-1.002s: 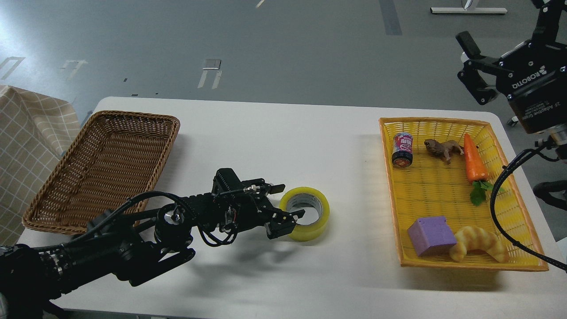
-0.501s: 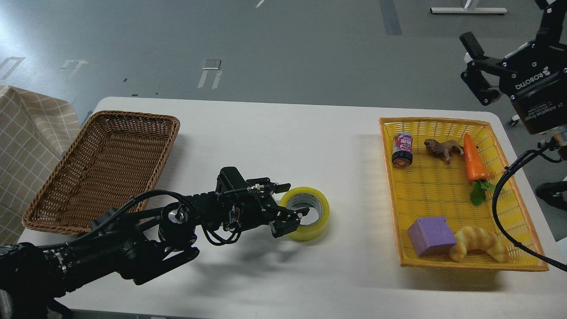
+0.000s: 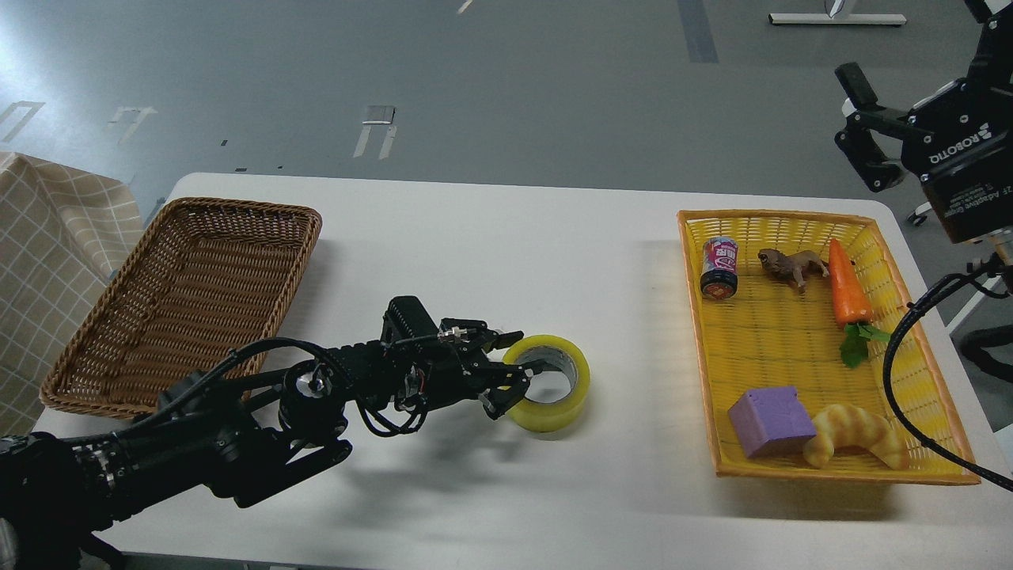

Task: Place and transfer tape with both arms
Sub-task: 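Close the left gripper on the tape roll's rim, then carry the tape roll with the left gripper over the wicker basket, then lower the tape roll into the basket and open the left gripper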

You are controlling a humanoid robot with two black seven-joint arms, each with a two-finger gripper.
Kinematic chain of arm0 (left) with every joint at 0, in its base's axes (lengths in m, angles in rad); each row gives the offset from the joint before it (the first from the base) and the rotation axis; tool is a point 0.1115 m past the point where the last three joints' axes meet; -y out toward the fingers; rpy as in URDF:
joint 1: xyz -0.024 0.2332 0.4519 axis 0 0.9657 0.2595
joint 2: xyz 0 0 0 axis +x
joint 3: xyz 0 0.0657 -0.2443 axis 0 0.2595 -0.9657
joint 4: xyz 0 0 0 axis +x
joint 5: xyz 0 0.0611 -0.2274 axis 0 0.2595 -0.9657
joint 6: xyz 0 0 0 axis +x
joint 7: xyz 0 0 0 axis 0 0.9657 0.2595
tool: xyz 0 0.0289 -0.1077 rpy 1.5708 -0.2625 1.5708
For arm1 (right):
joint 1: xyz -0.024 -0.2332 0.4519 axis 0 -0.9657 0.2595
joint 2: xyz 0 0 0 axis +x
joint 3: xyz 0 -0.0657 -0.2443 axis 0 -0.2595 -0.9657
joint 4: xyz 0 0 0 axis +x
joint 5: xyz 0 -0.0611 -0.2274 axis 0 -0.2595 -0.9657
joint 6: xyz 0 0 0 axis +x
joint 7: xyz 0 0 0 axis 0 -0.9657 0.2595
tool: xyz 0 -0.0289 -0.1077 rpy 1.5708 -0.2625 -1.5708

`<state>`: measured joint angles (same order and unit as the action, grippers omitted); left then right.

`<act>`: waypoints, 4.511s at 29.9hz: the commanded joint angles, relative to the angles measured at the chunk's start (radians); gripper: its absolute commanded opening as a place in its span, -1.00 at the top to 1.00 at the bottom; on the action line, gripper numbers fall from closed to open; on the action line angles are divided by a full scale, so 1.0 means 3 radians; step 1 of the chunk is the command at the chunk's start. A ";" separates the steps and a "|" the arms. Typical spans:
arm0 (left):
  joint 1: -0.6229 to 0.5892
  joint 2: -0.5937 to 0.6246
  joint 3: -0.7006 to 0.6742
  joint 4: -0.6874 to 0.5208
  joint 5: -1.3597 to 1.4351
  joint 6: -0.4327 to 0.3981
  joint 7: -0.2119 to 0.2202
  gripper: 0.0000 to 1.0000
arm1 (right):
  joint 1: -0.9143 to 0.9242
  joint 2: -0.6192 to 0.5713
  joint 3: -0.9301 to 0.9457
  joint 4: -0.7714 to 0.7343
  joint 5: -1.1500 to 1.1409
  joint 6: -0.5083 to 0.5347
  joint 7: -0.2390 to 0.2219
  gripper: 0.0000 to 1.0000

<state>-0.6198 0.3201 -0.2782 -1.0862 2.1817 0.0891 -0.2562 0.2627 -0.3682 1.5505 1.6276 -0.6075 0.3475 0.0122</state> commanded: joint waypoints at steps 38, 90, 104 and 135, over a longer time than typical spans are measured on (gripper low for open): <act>-0.0204 0.0104 0.0028 0.0072 0.0000 0.0005 0.0000 0.66 | -0.0073 0.0031 0.0063 0.0000 0.0005 -0.0003 -0.0005 -1.00; -0.0358 0.2512 0.0033 0.0317 -0.1075 0.0971 -0.0775 0.61 | 0.0106 0.0077 -0.0111 -0.0128 0.0005 0.0012 -0.0169 -1.00; 0.0138 0.2216 0.0043 0.1171 -0.1361 0.1332 -0.0775 0.58 | 0.0101 0.0077 -0.0116 -0.0118 0.0005 0.0007 -0.0174 -1.00; 0.0266 0.1807 0.0043 0.1355 -0.1392 0.1332 -0.0775 -0.03 | 0.0004 0.0072 -0.0096 0.0015 0.0010 0.0023 -0.0204 -1.00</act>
<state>-0.5414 0.8676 -0.2662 -0.6802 1.7640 0.4888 -0.4887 0.2639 -0.3539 1.5238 1.6332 -0.6045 0.3521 -0.0491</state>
